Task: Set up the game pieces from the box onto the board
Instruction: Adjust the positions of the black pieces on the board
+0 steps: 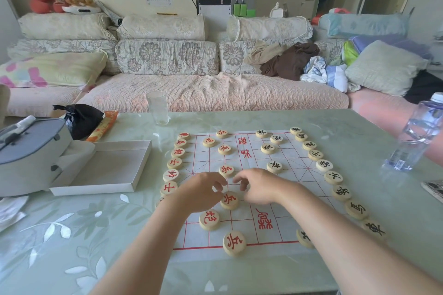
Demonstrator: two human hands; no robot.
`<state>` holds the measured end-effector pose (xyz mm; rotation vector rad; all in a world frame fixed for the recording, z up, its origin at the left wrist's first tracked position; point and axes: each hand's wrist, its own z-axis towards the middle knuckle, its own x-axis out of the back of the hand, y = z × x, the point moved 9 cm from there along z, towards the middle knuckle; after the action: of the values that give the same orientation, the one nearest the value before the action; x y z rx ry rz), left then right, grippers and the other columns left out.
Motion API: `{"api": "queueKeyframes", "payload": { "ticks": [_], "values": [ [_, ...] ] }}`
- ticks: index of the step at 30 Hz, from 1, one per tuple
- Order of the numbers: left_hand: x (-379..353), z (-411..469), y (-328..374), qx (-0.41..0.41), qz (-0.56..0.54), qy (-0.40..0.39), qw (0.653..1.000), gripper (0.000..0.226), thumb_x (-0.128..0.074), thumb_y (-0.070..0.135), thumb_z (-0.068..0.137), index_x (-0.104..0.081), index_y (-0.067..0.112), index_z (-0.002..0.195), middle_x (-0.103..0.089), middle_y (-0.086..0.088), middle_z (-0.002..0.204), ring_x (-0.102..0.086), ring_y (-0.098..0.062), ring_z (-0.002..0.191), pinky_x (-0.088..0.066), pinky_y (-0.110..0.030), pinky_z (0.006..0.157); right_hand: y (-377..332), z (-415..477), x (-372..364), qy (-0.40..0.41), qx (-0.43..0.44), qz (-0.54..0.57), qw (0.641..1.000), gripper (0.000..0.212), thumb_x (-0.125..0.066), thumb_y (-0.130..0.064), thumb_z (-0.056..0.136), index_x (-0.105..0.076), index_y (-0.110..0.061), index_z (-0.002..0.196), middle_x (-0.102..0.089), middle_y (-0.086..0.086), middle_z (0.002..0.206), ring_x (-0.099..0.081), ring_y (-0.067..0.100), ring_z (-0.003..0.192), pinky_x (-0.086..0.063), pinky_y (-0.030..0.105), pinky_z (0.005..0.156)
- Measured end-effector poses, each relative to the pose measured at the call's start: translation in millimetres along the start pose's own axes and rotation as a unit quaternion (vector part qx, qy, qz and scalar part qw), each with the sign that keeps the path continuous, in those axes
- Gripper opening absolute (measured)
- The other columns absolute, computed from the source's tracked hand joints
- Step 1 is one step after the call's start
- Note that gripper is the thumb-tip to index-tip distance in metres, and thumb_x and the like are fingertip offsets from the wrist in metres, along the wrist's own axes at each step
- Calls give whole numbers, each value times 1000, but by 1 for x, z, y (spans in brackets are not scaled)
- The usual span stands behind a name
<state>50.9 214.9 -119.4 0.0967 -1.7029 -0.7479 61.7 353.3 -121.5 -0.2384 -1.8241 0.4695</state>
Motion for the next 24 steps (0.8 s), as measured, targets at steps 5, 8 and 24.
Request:
{"api": "queueKeyframes", "payload": {
  "ticks": [5, 8, 24],
  "values": [
    [-8, -7, 1, 3, 22, -48, 999, 44, -74, 35, 74, -60, 37, 116, -58, 21, 106, -57, -5, 97, -47, -19, 80, -7, -2, -10, -33, 17, 2, 999, 47, -74, -30, 79, -61, -33, 124, -63, -14, 105, -60, 9, 93, -44, 19, 68],
    [-9, -4, 2, -5, 43, -42, 998, 44, -74, 31, 76, -61, 34, 117, -60, 17, 109, -57, -8, 96, -46, -20, 79, -11, -1, -12, -32, 25, 9, 999, 35, -75, -33, 78, -68, -33, 112, -63, -16, 93, -58, 4, 81, -41, 18, 63],
    [9, 40, -22, 73, -29, 57, 995, 53, -44, 8, 87, -47, 23, 139, -50, 3, 138, -53, -19, 117, -47, -29, 91, 14, 43, 21, 123, -26, 7, 992, 53, -58, -33, 92, -46, -27, 144, -51, -1, 137, -54, 19, 120, -45, 34, 99]
  ]
}}
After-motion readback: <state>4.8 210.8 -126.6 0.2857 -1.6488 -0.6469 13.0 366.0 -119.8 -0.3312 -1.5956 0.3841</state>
